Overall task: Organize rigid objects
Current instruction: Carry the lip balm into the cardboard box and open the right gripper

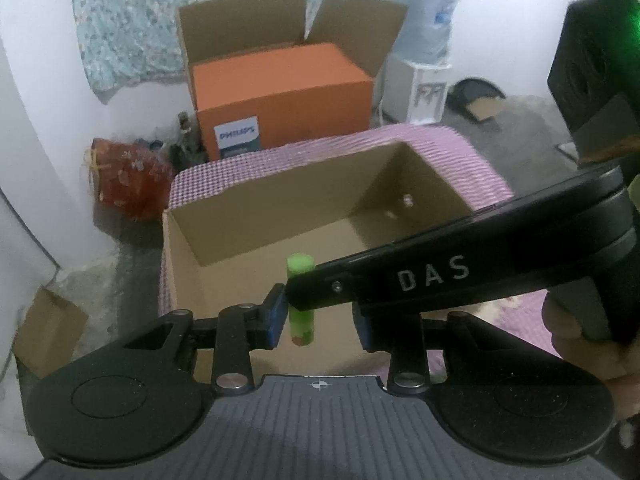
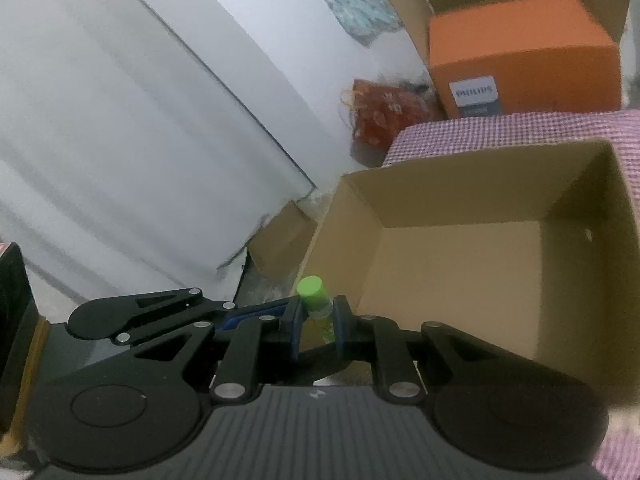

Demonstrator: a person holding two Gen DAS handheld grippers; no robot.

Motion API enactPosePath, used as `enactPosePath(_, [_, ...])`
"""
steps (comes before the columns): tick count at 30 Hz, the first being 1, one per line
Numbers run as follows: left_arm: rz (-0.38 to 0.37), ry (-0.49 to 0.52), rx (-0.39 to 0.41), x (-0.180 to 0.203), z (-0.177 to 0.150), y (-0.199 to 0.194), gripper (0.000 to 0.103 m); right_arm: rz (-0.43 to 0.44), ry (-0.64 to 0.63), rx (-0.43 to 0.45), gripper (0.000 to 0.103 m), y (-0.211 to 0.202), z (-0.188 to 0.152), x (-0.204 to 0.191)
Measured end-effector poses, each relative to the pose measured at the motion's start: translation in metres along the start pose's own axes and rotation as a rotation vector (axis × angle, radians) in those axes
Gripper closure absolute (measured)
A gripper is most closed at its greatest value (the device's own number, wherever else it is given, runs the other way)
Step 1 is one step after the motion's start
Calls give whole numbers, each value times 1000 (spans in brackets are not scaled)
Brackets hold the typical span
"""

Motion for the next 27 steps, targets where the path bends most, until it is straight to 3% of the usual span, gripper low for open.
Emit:
enactPosePath(8, [82, 1, -135, -22, 10, 69, 68, -28, 103, -89, 85, 68, 31, 43])
enactPosePath(12, [84, -21, -142, -33, 12, 73, 68, -25, 142, -99, 85, 84, 37, 54])
enactPosePath(16, [77, -3, -105, -31, 12, 59, 62, 1, 137, -76, 85, 70, 37, 46])
enactPosePath(18, [81, 0, -86, -30, 15, 56, 52, 11, 138, -65, 84, 60, 35, 46])
enactPosePath(22, [78, 4, -20, -25, 12, 27, 43, 20, 126, -20, 83, 32, 32, 43])
enactPosePath(27, [48, -15, 108, -23, 5, -27, 18, 32, 81, 85, 79, -34, 14, 23])
Point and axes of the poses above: each gripper's, at about its wrist camera, not at the fingertips, and y roughly the way its jaws point, x to its right, z to its top, the point moved 8 cm from there along y, roughly the way its jaws point, and after that the axes turned 2 degrees about z, right-handed, at the moved point
